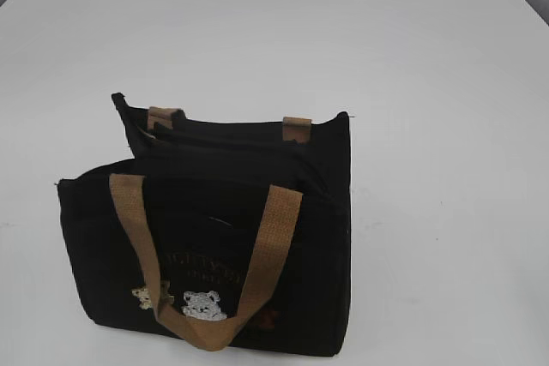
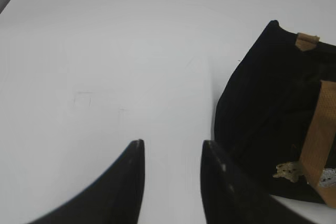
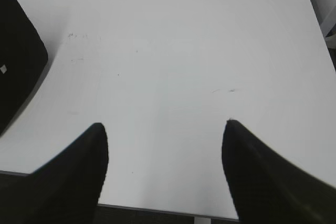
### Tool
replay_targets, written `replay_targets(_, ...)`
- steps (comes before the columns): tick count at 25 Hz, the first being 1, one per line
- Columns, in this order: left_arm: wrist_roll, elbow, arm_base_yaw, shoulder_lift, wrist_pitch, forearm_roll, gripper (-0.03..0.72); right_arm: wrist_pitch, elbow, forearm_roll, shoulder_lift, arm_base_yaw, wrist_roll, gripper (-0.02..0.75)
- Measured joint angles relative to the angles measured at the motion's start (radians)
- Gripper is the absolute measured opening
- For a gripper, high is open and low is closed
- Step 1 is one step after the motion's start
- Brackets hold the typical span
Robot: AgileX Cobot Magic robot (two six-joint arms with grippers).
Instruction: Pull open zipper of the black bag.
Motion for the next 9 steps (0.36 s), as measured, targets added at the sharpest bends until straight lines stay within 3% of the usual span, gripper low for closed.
replay_targets(9, 0.000, 0.000, -0.009, 0.000, 0.000, 0.000, 0.244, 0.000, 0.000, 0.000, 0.000, 0.000, 0.000, 0.528)
